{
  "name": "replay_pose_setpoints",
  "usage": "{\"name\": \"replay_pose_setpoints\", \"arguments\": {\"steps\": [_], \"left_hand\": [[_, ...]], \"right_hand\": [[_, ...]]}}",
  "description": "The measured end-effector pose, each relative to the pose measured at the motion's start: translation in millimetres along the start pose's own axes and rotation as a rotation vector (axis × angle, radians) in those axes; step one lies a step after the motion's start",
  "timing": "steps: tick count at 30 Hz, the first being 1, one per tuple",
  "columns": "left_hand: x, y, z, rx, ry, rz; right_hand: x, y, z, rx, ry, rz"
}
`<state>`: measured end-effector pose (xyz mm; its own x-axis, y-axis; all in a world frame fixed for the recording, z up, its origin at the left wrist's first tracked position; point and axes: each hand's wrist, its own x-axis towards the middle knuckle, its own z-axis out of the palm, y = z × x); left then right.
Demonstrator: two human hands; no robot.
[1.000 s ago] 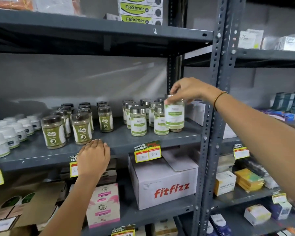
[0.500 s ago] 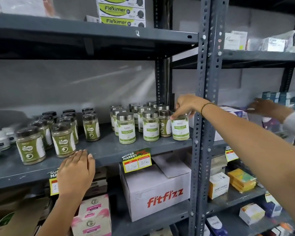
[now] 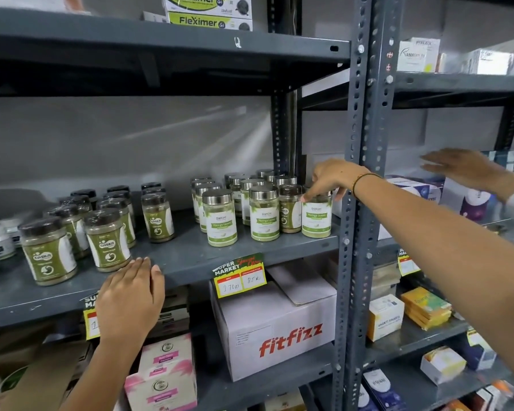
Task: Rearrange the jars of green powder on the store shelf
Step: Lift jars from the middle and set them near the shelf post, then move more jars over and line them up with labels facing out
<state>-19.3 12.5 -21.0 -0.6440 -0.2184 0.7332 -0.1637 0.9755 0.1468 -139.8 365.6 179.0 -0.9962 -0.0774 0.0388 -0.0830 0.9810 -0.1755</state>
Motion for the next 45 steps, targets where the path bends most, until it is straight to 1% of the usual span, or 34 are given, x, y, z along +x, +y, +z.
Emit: {"name": "replay_pose_setpoints", "arguments": {"steps": [2, 3, 5, 7, 8, 9, 11, 13, 16, 18, 20, 25, 28, 32, 36, 39, 42, 45], "left_hand": [[0, 0, 0, 0.012, -0.013, 0.007], [1, -1, 0, 0.016, -0.019, 0.009], [1, -1, 0, 0.019, -0.018, 0.011], [1, -1, -1, 0.023, -0.019, 0.015], [1, -1, -1, 0.026, -0.023, 0.016], [1, -1, -2, 0.027, -0.026, 0.018], [1, -2, -2, 0.030, -0.034, 0.024], [1, -4, -2, 0.044, -0.045, 0.036], [3, -7, 0, 0.068, -0.060, 0.052], [4, -8, 1, 0.078, -0.068, 0.053], [4, -8, 1, 0.079, -0.067, 0.053], [5, -8, 0, 0.078, -0.070, 0.060], [4, -7, -1, 0.066, -0.066, 0.050], [3, -4, -4, 0.045, -0.028, 0.040], [2, -4, -3, 0.049, -0.030, 0.034], [3, -4, -2, 0.050, -0.026, 0.033], [4, -4, -3, 0.050, -0.025, 0.033], [3, -4, -4, 0.052, -0.025, 0.035]], "right_hand": [[-2, -2, -3, -0.116, 0.016, -0.005], [-4, -4, -5, -0.186, 0.061, -0.010], [-4, -8, -8, -0.292, 0.227, -0.029], [1, -13, -9, -0.275, 0.350, -0.101], [6, -15, -8, -0.229, 0.354, -0.148], [10, -17, -7, -0.182, 0.322, -0.195], [19, -22, -3, -0.133, 0.205, -0.252], [26, -25, 1, -0.145, 0.099, -0.259], [37, -29, 7, -0.167, -0.009, -0.239], [43, -29, 9, -0.159, -0.059, -0.236], [47, -29, 11, -0.126, -0.067, -0.242], [46, -26, 7, -0.006, -0.058, -0.240], [44, -29, 0, -0.007, -0.008, -0.241], [35, -36, -21, -0.076, 0.109, -0.255], [21, -52, -49, -0.143, 0.292, -0.294], [7, -71, -64, -0.137, 0.391, -0.345], [-7, -93, -72, -0.019, 0.421, -0.456], [-20, -118, -70, 0.174, 0.388, -0.580]]}}
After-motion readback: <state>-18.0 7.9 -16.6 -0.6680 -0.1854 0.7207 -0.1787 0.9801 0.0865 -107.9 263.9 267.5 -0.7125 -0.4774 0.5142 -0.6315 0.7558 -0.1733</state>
